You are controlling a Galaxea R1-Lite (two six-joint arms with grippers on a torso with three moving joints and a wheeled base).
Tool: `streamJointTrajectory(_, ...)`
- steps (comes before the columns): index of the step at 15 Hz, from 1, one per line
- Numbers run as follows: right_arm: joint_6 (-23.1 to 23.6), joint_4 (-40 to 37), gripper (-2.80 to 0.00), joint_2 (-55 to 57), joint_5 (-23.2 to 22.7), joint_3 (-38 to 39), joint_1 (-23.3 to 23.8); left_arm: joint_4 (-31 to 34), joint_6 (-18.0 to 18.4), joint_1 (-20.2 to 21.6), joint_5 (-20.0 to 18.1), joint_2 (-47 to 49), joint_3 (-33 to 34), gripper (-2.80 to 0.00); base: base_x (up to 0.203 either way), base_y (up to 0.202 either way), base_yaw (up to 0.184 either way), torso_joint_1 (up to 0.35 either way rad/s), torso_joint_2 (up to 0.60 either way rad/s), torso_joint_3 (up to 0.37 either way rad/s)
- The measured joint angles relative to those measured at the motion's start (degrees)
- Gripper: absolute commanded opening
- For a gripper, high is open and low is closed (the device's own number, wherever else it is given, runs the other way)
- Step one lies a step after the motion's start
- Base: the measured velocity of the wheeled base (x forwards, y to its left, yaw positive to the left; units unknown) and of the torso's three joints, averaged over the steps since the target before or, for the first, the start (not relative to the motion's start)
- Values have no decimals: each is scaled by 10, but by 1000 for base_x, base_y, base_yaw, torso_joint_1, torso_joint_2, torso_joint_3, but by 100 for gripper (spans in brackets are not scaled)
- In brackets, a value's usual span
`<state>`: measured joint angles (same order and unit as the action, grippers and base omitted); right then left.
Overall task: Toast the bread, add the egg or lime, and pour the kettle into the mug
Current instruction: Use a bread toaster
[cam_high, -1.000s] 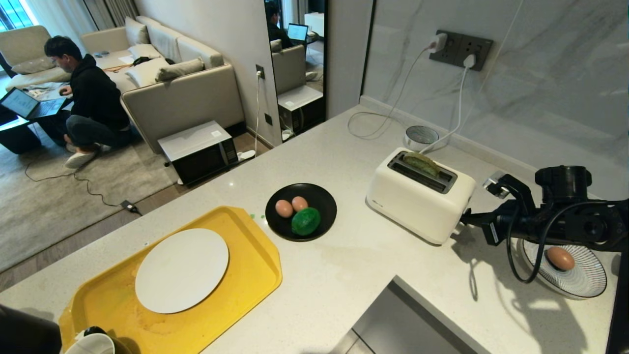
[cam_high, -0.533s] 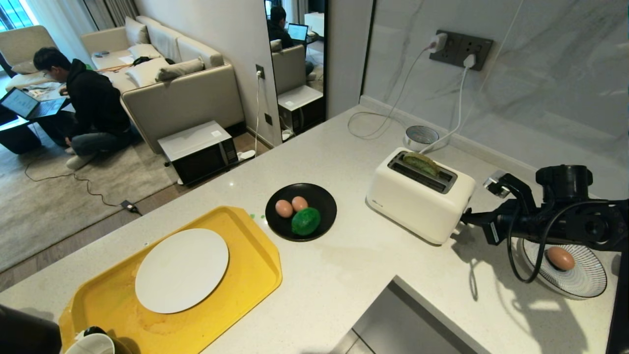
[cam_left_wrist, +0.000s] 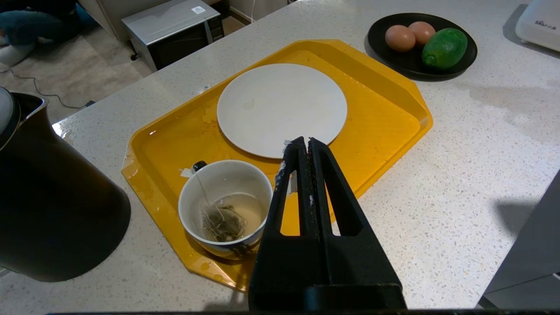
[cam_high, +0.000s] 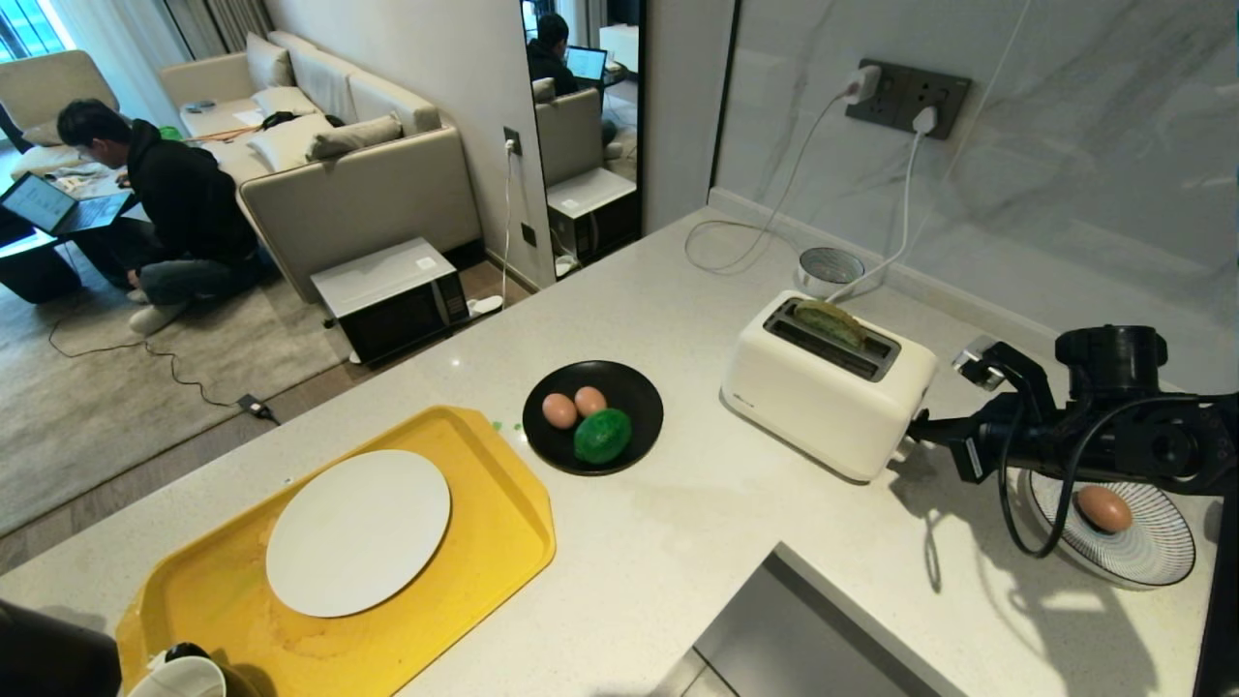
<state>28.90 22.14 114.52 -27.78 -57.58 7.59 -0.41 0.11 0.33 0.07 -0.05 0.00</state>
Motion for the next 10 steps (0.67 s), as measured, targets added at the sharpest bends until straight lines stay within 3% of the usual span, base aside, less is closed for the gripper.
streamJointTrajectory(10,1,0,-280,4,0,1,-1,0,0,0,0,0,0,-280,0,0,0,0,0,0)
